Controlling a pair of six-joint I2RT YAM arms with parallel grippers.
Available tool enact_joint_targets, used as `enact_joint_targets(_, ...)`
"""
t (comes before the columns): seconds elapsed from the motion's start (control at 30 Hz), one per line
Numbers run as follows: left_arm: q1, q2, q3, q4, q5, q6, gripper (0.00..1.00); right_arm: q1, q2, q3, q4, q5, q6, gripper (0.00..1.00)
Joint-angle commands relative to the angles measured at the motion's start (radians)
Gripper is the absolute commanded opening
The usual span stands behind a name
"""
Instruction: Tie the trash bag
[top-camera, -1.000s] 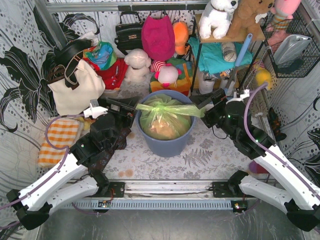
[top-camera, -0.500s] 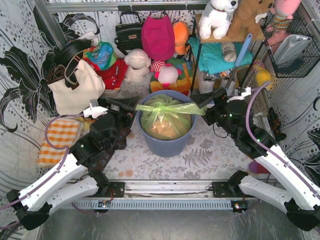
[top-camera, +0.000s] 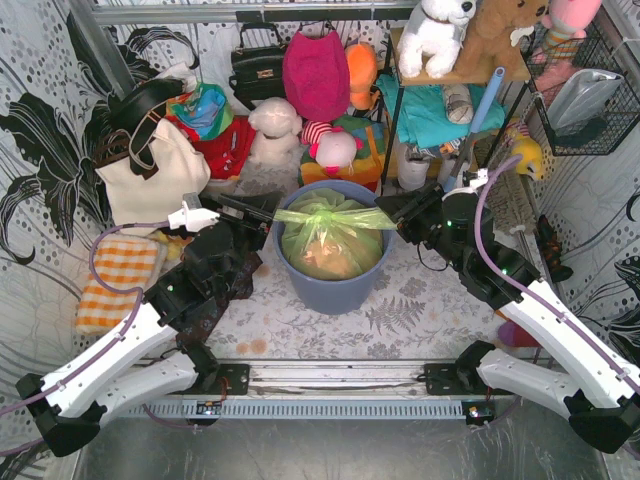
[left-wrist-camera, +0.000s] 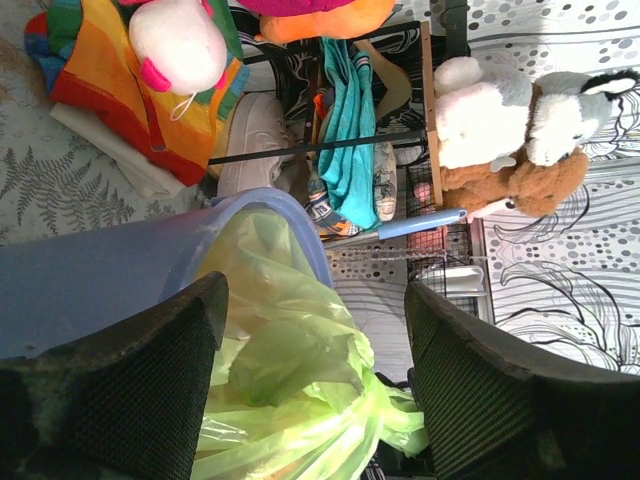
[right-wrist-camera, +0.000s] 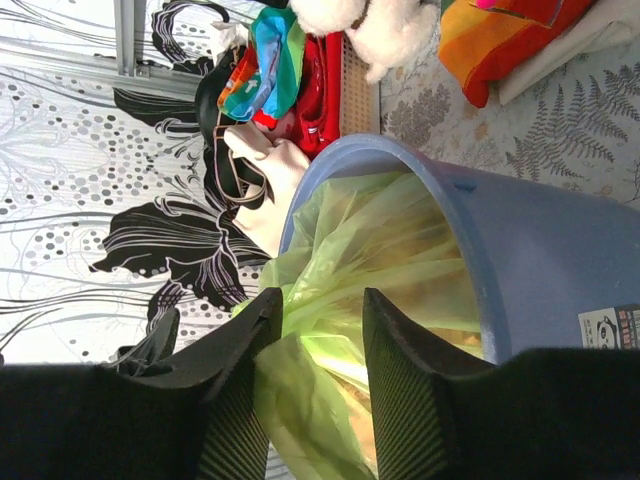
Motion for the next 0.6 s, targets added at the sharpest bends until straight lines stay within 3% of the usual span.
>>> enact_joint_targets(0.0, -0.003, 0.011, 0.027, 0.058, -0.042, 0.029, 0.77, 0.001, 0.005, 0.022, 0.038, 0.003, -0.037, 0.34)
enact_joint_targets(0.2, -0.002, 0.020, 0.011, 0.112, -0.042, 0.046, 0.45, 0.001, 0.007, 0.010, 0.031, 0.015, -0.053, 0.21)
enact_joint_targets(0.37, -0.003, 0.024, 0.014, 0.132, -0.043, 0.078, 0.20, 0.001, 0.014, 0.013, 0.029, 0.033, -0.069, 0.00)
enact_joint_targets(0.47, -0.003, 0.023, 0.021, 0.146, -0.037, 0.138, 0.02, 0.001, 0.028, 0.027, 0.024, 0.050, -0.093, 0.00)
enact_joint_targets(0.57, -0.003, 0.036, 0.046, 0.149, -0.034, 0.219, 0.00, 0.001, 0.061, 0.067, 0.013, 0.077, -0.175, 0.00)
